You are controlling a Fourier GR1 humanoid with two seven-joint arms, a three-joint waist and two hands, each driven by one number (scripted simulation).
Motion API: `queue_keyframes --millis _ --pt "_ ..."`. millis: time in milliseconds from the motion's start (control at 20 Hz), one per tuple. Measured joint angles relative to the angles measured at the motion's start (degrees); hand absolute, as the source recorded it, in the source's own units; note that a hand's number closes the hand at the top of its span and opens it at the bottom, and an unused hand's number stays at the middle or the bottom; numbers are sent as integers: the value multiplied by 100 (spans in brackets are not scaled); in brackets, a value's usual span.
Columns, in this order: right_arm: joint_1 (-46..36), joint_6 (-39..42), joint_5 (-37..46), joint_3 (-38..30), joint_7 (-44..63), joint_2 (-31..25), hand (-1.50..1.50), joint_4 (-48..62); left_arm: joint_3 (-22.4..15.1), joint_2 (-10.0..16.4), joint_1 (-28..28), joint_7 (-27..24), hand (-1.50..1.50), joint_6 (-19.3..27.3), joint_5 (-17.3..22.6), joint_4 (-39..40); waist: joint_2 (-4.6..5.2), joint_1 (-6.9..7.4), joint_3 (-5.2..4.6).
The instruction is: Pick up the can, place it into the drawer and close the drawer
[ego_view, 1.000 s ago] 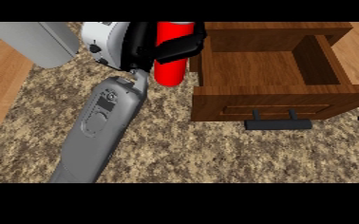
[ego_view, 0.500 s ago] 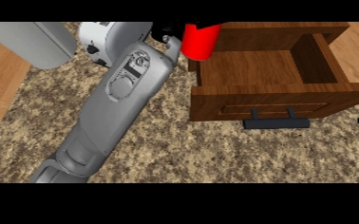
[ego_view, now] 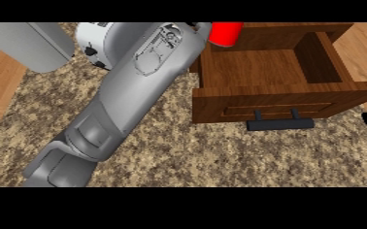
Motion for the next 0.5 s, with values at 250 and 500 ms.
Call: queue_keyframes --millis 250,500 --pt "-135 -16 -12 -31 47 -75 -150 95 -191 -1 -331 -298 150 44 353 649 11 -39 1" --pt "-208 -35 43 32 104 -64 -150 71 -602 0 -596 -446 150 240 755 1085 27 -135 4"
